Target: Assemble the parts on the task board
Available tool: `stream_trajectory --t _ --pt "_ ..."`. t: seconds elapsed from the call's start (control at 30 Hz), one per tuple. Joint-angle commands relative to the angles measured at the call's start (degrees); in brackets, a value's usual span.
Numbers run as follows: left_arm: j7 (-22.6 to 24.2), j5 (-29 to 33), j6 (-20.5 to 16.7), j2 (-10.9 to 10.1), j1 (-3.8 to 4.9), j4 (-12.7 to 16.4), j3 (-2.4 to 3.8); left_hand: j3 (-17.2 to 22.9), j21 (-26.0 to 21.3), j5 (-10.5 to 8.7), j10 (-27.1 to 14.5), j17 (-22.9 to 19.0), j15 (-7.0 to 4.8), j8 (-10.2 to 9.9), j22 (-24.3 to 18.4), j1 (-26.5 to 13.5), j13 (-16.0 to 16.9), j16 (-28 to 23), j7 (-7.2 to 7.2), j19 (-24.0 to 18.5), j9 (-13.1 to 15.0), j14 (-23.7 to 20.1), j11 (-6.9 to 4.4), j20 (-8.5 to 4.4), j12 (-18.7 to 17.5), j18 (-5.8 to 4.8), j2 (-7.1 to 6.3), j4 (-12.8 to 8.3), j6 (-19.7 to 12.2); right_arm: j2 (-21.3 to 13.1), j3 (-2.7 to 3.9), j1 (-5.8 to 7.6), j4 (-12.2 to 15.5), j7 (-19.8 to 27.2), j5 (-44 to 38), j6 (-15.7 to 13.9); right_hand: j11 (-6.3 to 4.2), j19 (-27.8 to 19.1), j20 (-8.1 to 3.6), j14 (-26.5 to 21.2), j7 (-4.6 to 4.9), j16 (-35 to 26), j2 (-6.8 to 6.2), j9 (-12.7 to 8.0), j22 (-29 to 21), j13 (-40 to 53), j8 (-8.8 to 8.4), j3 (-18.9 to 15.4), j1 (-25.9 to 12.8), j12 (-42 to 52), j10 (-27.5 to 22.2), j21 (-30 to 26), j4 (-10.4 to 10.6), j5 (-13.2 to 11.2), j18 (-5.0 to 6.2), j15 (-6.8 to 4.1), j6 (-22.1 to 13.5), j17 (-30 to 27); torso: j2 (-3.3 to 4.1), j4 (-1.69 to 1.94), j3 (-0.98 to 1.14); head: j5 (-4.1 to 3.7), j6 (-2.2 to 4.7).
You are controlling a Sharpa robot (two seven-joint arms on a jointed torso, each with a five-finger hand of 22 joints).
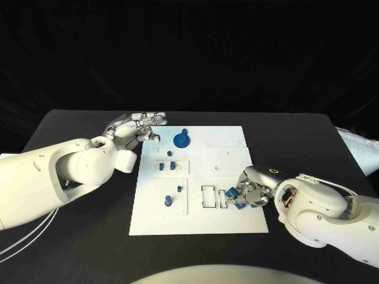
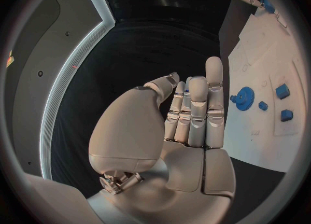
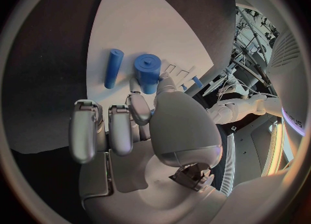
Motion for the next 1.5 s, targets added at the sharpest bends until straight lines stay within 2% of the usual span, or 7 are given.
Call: stream_trajectory --t 0.03,0.23,0.5,0.7,1.03,1.4,1.5 --pt "0.13 0.07 1.21 0.03 0.02 0.22 0.03 -0.3 -0.31 0.09 -0.54 -0.12 0.12 0.21 -0.07 0.09 -0.06 -0.3 0.03 -0.42 -0.03 -0.36 0.04 -0.06 0.24 0.56 0.45 0.07 -0.43 -0.2 -0.3 -0.47 0.17 -1.01 -0.13 -3.01 -0.83 0.48 -0.39 3.69 -0.25 0.44 1.31 0.73 0.42 0.82 0.64 0.22 1.71 0.91 0.65 0.41 -0.04 2.76 -0.97 -0.6 0.92 1.68 -0.01 -0.02 0.07 0.06 0.04" --pt "0.13 0.07 1.31 0.01 -0.02 0.19 0.01 -0.3 -0.31 0.09 -0.54 -0.12 0.12 0.21 -0.07 0.09 -0.06 -0.3 0.03 -0.42 -0.03 -0.36 0.04 -0.06 0.24 0.56 0.45 0.07 -0.43 -1.07 0.48 -0.24 2.76 -1.02 3.2 -9.82 -1.2 0.7 -0.77 3.78 -0.65 0.78 2.39 1.84 0.93 1.26 1.04 -0.34 1.25 0.76 0.98 0.71 0.46 6.49 -1.07 -0.92 1.45 2.28 -0.09 0.05 0.01 -0.12 0.14" --pt "0.14 0.07 1.42 0.02 -0.06 0.38 -0.02 -0.33 -0.33 0.1 -0.59 -0.27 0.12 0.22 -0.08 0.09 -0.07 -0.37 0.04 -0.44 -0.03 -0.44 0.04 -0.06 0.27 0.56 0.47 0.06 -0.46 -0.56 0.91 0.6 4.59 -1.22 7.5 -12.08 -1.34 0.82 -0.91 3.86 -0.82 1.06 3.1 2.48 1.26 1.51 1.09 -0.79 0.53 0.64 1.2 0.9 0.48 8.41 -1.13 -1.05 1.55 2.81 0.05 0.15 -0.05 -0.19 0.26" --pt "0.09 0.07 1.51 -0.07 -0.06 0.59 -0.02 -0.33 -0.33 0.1 -0.59 -0.27 0.12 0.22 -0.08 0.09 -0.07 -0.37 0.04 -0.44 -0.03 -0.44 0.04 -0.06 0.27 0.56 0.47 0.06 -0.46 1.25 0.96 0.72 4.13 -1.33 9.73 -10.38 -1.37 0.85 -0.97 3.87 -0.84 1.11 3.25 2.74 1.32 1.42 1.09 -1.05 0.19 0.36 1.2 0.93 0.55 8.94 -1.14 -1.09 1.57 2.9 -0.03 0.1 -0.1 -0.06 0.13" --pt "0.05 0.07 1.62 -0.07 -0.06 0.84 -0.02 -0.33 -0.33 0.1 -0.59 -0.27 0.12 0.22 -0.08 0.09 -0.07 -0.37 0.04 -0.44 -0.03 -0.44 0.04 -0.06 0.27 0.56 0.47 0.06 -0.46 5.21 0.8 0.64 1.35 -1.97 10.53 -2.75 -1.62 0.83 -1.03 3.86 -1.22 1.18 4.72 4.34 1.33 1.0 1.46 -3.21 -4.17 -1.06 1.18 0.91 0.64 8.03 -1.14 -1.27 2.32 3.07 -0.02 0.1 -0.07 0.29 -0.12" --pt "0.04 0.07 1.61 -0.11 -0.06 1.0 -0.02 -0.33 -0.33 0.1 -0.59 -0.27 0.12 0.22 -0.08 0.09 -0.07 -0.37 0.04 -0.44 -0.03 -0.44 0.04 -0.06 0.27 0.56 0.47 0.06 -0.46 6.57 0.69 0.59 0.04 -2.23 8.15 -0.43 -1.9 0.86 -1.23 3.86 -1.56 1.22 5.17 5.47 1.44 1.49 1.85 -4.27 -5.43 -0.98 1.45 0.94 0.59 6.54 -1.16 -1.49 2.91 3.2 -0.02 0.07 -0.05 0.46 -0.24" --pt "0.04 0.07 1.6 -0.12 -0.05 1.01 -0.02 -0.33 -0.33 0.1 -0.59 -0.27 0.12 0.22 -0.08 0.09 -0.07 -0.37 0.04 -0.44 -0.03 -0.44 0.04 -0.06 0.27 0.56 0.47 0.06 -0.46 6.67 0.69 0.59 -0.06 -2.28 7.65 -0.34 -1.93 0.8 -1.28 3.82 -1.59 1.13 5.28 5.97 1.34 1.49 1.86 -4.98 -6.21 -1.29 1.43 0.86 0.57 4.4 -1.14 -1.53 2.85 3.05 0.01 0.06 0.0 0.52 -0.29"
